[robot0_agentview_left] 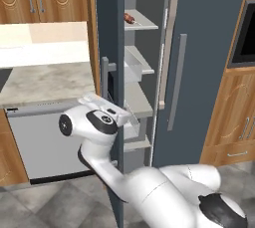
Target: Store the kebab skewer in the freezer for long-term storage. Close the freezer door after placing the cooked food.
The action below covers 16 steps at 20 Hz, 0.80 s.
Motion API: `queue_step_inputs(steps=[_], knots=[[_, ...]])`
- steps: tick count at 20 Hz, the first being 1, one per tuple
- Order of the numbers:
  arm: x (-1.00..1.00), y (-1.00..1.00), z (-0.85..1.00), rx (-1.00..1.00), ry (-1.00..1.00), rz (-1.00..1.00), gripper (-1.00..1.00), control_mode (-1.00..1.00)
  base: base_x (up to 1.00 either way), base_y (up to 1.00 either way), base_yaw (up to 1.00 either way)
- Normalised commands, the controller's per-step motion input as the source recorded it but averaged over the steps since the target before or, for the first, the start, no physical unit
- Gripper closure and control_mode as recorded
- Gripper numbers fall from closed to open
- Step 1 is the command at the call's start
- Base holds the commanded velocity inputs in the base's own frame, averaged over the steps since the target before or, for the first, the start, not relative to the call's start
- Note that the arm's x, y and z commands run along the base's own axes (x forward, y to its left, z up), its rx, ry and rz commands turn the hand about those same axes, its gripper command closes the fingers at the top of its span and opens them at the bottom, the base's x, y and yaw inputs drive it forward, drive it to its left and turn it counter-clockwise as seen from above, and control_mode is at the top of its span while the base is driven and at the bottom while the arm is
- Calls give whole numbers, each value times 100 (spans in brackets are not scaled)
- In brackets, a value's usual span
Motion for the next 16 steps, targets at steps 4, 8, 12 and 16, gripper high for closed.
queue_step_inputs(steps=[4, 8, 12, 16], knots=[[26, 22, 4, 0, 7, -11, -100, -100, 0, 0, 0], [45, 1, 0, 0, 11, -1, -100, -100, 0, 0, 0], [38, 1, 0, 0, 15, 0, -100, -100, 0, 0, 0], [43, 13, 0, 0, 18, 0, -100, -100, 0, 0, 0]])
